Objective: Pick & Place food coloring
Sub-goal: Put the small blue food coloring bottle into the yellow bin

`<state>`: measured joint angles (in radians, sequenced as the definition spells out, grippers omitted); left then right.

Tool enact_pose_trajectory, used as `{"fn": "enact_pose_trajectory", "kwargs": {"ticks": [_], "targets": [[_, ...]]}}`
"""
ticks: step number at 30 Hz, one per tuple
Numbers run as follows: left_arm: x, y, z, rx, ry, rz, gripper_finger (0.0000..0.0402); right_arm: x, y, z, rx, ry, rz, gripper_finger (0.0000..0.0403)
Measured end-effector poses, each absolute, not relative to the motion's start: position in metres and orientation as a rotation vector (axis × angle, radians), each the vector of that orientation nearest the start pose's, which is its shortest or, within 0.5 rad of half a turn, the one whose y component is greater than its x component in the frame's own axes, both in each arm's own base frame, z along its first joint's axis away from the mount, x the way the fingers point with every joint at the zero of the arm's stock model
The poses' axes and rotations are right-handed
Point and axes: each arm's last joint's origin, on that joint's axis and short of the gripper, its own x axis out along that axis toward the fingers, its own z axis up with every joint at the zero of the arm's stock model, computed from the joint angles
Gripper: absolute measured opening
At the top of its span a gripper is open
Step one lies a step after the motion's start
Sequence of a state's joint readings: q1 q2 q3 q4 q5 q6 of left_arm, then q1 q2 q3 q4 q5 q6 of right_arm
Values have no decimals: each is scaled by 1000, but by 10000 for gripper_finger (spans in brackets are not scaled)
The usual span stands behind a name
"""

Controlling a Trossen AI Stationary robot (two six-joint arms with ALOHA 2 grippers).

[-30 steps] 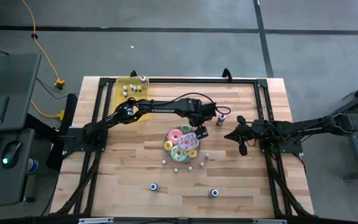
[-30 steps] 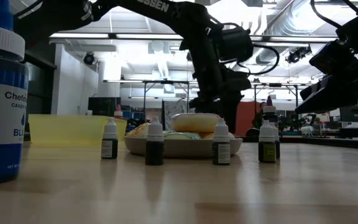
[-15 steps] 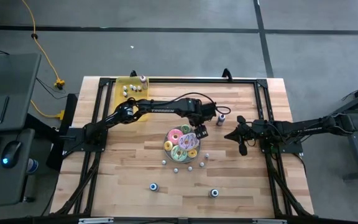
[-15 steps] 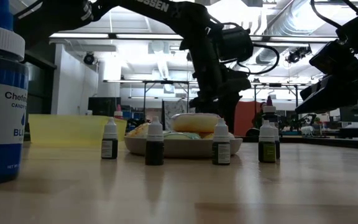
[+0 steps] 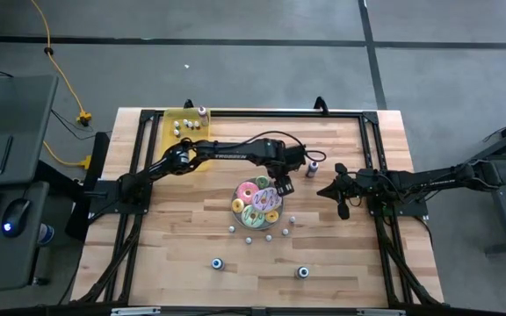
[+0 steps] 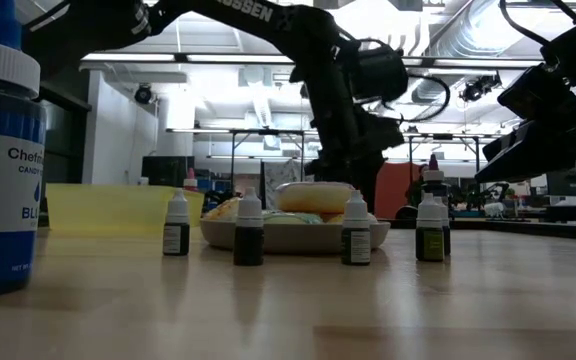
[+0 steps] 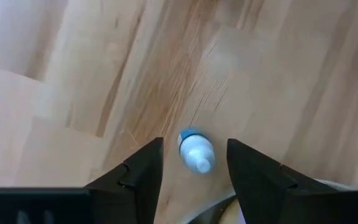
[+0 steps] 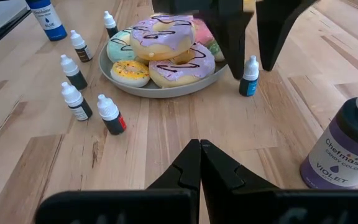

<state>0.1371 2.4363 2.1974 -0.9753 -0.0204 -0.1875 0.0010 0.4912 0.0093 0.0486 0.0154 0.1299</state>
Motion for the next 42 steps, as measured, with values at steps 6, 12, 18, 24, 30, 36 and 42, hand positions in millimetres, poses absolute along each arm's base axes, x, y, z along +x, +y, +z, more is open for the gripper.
{"fn": "enact_pose_trajectory", "kwargs": {"ticks": [6, 12, 18, 24, 30, 36, 42], "targets": [[503, 70, 181, -228, 1206, 248, 150, 120, 0, 127, 124, 432, -43, 0], [504, 70, 179, -224, 1197, 253, 139, 120, 0, 127, 124, 432, -42, 0], [505, 71, 180, -211, 1184, 244, 138, 120, 0, 127, 124, 432, -43, 0], [506, 71, 184, -207, 1180, 241, 138, 120, 0, 127, 124, 432, -43, 0], [506, 72, 187, -205, 1176, 247, 138, 120, 0, 127, 124, 432, -43, 0], [503, 74, 187, -209, 1197, 253, 138, 120, 0, 127, 124, 432, -42, 0], [503, 74, 186, -207, 1200, 255, 138, 120, 0, 127, 124, 432, -43, 0]]}}
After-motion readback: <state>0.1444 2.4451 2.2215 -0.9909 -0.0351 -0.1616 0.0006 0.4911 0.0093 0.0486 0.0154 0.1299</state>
